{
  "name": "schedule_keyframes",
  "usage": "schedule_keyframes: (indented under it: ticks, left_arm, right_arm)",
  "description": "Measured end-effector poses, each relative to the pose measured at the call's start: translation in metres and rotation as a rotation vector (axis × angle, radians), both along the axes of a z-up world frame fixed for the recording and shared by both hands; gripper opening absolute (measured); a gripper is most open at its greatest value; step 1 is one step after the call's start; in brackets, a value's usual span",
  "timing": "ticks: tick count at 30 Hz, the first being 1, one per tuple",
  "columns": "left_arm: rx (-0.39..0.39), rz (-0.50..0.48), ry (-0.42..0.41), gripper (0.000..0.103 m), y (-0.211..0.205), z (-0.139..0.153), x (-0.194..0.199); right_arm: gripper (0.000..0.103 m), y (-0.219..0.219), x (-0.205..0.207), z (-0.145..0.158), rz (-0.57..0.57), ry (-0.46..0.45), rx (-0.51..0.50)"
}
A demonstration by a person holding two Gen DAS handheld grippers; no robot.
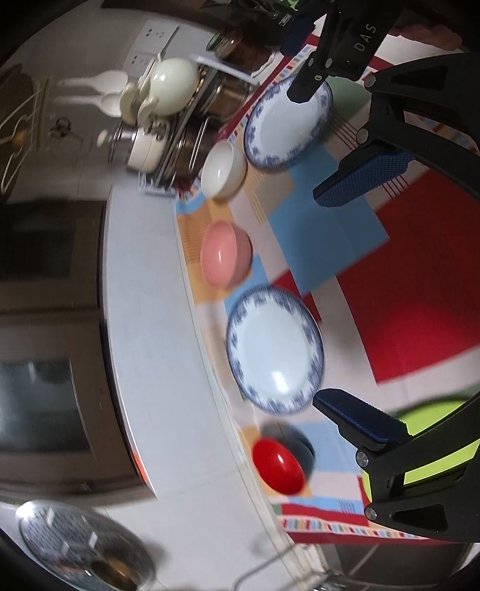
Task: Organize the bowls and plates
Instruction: 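Open both grippers and lift them off the lime-green plate, then move both grippers to the blue-rimmed plate beside the cream bowl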
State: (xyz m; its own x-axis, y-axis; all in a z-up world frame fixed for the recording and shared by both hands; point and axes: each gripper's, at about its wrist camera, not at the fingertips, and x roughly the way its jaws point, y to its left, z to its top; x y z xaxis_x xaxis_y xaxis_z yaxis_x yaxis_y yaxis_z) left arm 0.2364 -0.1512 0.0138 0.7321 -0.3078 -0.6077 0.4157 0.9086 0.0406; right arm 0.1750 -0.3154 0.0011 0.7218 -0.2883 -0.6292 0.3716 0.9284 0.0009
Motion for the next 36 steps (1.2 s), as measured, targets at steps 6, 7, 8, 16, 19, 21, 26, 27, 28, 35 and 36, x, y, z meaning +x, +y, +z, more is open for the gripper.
schedule_keyframes:
  ticks: [6, 7, 8, 16, 19, 21, 26, 27, 28, 35, 36]
  left_arm:
    - [0.005, -0.067, -0.006, 0.101, -0.051, 0.0, 0.005]
    - [0.005, -0.079, -0.005, 0.101, -0.06, -0.001, 0.007]
    - [0.005, -0.084, -0.002, 0.101, -0.067, -0.001, 0.008]
    - [0.011, -0.123, 0.079, 0.1, -0.132, -0.014, 0.034]
    - [0.025, -0.143, 0.124, 0.1, -0.154, -0.026, 0.044]
    - [0.044, -0.153, 0.149, 0.1, -0.168, -0.035, 0.05]
    - [0.074, -0.178, 0.21, 0.1, -0.196, -0.057, 0.068]
    - [0.077, -0.185, 0.229, 0.1, -0.201, -0.062, 0.071]
    - [0.085, -0.192, 0.244, 0.1, -0.207, -0.067, 0.075]
    - [0.119, -0.228, 0.313, 0.094, -0.235, -0.097, 0.095]
    - [0.123, -0.237, 0.328, 0.094, -0.24, -0.102, 0.099]
  right_arm:
    - [0.084, -0.048, -0.007, 0.002, -0.084, -0.009, -0.015]
    - [0.084, -0.055, -0.007, 0.002, -0.096, -0.008, -0.019]
    - [0.084, -0.06, -0.007, 0.002, -0.104, -0.008, -0.019]
    - [0.084, -0.116, 0.002, -0.009, -0.177, 0.009, 0.002]
    - [0.084, -0.14, 0.009, -0.018, -0.21, 0.025, 0.034]
    - [0.084, -0.152, 0.013, -0.025, -0.23, 0.043, 0.036]
    - [0.084, -0.181, 0.027, -0.043, -0.271, 0.101, 0.032]
    - [0.084, -0.187, 0.03, -0.046, -0.279, 0.107, 0.035]
    - [0.084, -0.193, 0.033, -0.049, -0.297, 0.117, 0.039]
    - [0.084, -0.223, 0.047, -0.074, -0.349, 0.178, 0.062]
    - [0.084, -0.227, 0.049, -0.078, -0.352, 0.187, 0.067]
